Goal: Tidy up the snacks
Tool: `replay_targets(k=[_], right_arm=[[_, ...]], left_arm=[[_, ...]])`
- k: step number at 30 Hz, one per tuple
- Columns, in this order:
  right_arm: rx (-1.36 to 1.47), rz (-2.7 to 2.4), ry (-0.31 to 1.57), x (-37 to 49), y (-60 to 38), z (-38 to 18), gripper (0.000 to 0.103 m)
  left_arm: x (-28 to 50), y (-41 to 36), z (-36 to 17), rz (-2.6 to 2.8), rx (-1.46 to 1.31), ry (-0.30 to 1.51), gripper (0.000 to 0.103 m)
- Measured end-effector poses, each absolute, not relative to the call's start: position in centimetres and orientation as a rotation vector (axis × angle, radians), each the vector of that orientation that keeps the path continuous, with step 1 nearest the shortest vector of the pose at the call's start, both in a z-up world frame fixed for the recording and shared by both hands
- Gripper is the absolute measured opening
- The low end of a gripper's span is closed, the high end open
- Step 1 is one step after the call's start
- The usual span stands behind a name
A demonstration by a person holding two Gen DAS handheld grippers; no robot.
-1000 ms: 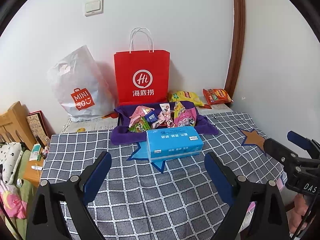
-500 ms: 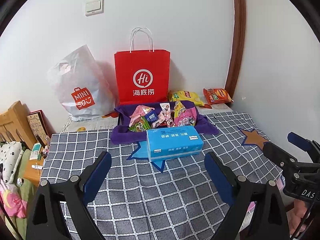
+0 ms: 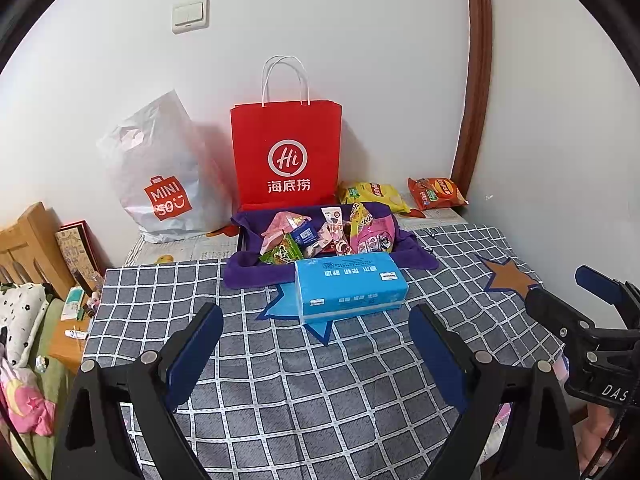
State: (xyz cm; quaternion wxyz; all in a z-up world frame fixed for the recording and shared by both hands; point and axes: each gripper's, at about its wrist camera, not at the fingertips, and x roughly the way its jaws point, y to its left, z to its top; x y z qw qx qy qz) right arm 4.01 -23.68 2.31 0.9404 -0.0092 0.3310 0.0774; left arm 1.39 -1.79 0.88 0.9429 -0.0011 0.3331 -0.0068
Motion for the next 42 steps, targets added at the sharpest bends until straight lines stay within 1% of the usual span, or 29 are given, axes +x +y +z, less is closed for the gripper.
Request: replay_targets(k=[42], right_arm=[[-0.024, 0.165, 0.680, 4.01, -23.50, 2.25, 0.102]], left_arm=[[1.29, -1.72, 0.71, -0.001, -0.013, 0.682, 0.094]])
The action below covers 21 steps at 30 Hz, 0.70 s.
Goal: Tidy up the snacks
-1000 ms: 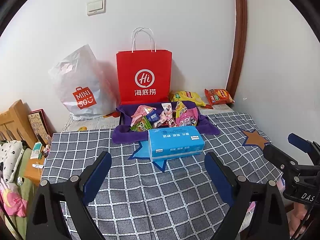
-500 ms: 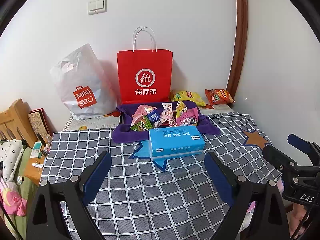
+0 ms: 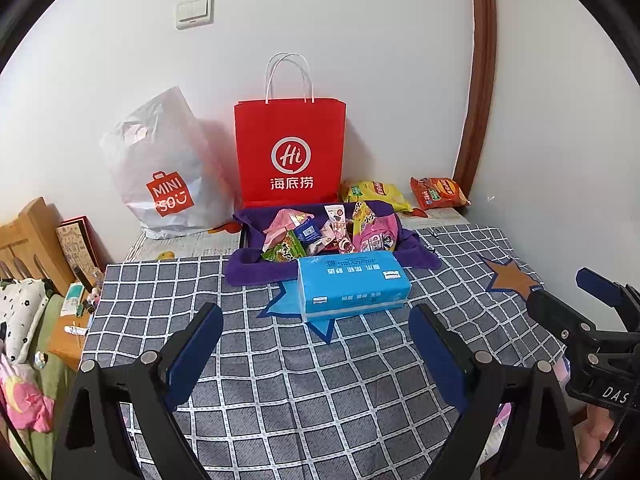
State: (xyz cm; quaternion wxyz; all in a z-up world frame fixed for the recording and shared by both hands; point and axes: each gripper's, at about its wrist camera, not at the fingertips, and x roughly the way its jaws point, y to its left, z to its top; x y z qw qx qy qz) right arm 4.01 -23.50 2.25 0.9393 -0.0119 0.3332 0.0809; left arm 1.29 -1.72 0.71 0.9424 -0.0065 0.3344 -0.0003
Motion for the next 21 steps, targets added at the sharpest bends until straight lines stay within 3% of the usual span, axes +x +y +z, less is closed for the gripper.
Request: replay_targets(k=[21], right_arm=[[-0.027, 0.168, 0.677, 3.98, -23.48, 2.38, 0.102]], left_arm=[[1.23, -1.82, 0.75, -0.002, -0.015, 0.681, 0.094]])
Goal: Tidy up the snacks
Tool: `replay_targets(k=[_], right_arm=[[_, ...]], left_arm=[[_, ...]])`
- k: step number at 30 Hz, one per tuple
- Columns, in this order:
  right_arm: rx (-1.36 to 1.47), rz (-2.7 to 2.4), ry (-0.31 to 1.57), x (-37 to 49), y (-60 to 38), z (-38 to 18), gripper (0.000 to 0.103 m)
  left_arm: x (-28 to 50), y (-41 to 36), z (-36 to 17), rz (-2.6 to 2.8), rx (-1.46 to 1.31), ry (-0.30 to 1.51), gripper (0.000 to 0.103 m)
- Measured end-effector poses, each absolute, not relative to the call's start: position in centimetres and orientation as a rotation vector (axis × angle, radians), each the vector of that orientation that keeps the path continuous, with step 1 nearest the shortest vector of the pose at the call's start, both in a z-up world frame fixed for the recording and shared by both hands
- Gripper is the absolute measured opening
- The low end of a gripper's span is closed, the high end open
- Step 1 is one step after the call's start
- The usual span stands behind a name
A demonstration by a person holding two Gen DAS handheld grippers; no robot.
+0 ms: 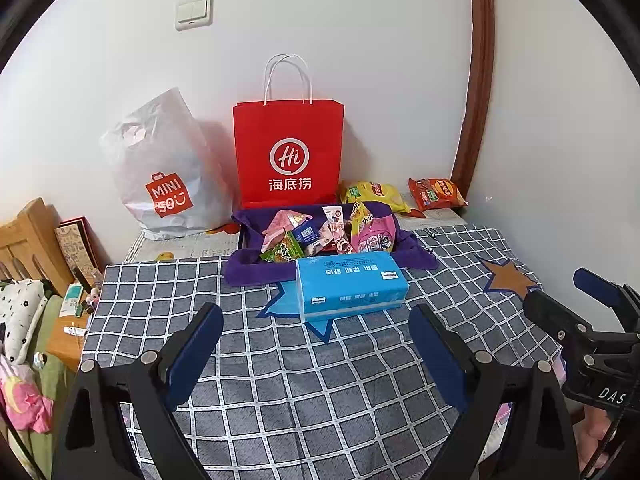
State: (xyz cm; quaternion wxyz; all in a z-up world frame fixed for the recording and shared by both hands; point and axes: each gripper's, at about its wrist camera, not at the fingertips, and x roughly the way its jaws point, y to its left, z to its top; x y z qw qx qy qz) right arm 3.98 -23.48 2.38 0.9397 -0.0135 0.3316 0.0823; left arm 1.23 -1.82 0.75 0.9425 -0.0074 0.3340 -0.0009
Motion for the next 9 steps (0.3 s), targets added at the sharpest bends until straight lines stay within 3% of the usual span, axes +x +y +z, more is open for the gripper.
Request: replay_targets(k=[9], right_arm=[[-0.028, 0.168, 0.676, 3.96, -23.44, 2.39, 0.102]], left_arm=[[1.05, -1.92, 0.82, 0.004, -0.011, 0.678, 0.094]])
